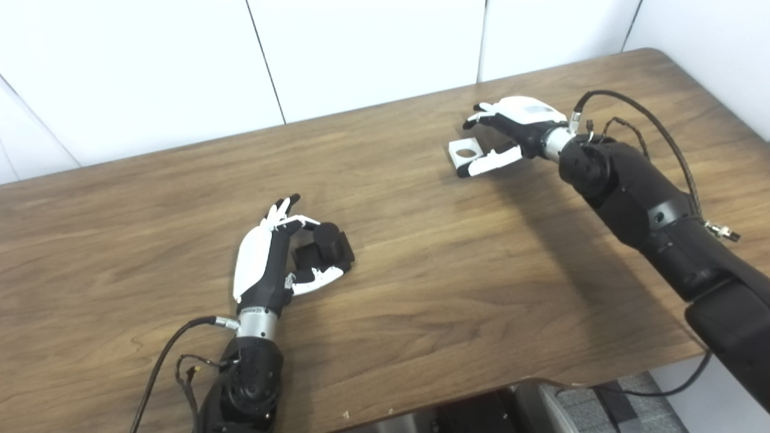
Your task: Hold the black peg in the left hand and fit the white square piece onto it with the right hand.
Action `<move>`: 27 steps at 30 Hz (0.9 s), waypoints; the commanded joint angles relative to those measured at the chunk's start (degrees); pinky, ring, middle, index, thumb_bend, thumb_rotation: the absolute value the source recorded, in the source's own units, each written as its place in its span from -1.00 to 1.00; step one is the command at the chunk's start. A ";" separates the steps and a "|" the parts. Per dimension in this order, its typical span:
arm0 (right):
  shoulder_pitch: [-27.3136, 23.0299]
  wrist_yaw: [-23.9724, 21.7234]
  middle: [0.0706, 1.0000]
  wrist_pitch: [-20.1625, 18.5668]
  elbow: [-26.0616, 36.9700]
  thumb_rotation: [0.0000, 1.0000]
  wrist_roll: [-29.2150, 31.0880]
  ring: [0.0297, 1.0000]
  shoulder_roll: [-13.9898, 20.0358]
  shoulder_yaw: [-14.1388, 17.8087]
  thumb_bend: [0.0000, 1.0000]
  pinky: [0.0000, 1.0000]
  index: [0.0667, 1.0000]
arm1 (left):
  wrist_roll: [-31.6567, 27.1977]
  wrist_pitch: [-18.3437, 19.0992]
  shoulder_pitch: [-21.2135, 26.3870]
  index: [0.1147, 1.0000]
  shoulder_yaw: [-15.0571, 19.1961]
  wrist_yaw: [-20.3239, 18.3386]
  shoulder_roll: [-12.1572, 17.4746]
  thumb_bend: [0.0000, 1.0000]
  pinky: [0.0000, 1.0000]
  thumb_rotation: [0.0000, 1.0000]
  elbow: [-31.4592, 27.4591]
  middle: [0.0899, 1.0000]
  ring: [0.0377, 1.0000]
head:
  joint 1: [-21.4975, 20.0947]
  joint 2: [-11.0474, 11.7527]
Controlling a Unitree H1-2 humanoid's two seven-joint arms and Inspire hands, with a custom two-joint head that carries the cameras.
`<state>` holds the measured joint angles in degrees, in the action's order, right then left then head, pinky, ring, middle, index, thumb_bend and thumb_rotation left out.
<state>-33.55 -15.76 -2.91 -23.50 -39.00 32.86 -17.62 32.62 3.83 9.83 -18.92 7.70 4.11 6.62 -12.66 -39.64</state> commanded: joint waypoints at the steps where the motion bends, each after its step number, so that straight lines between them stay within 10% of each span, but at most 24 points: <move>1: -2.30 1.62 0.96 1.94 1.09 0.56 0.25 0.96 0.80 0.48 0.75 0.91 0.70 | 1.57 0.83 -2.38 -0.15 -0.16 -0.10 1.11 0.03 1.00 -0.82 2.23 0.92 1.00 | 0.02 -0.10; 27: -1.41 3.52 0.90 3.70 -1.83 0.09 -0.12 0.90 -0.20 -0.65 0.57 0.87 0.62 | 1.60 1.40 -4.19 -0.15 0.28 -0.34 1.30 0.03 1.00 -0.82 0.23 0.92 1.00 | 1.45 -1.08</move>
<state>-32.87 -13.38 -0.58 -25.14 -39.19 32.54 -18.45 32.70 4.22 8.78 -18.48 7.48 4.30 5.29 -11.16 -40.69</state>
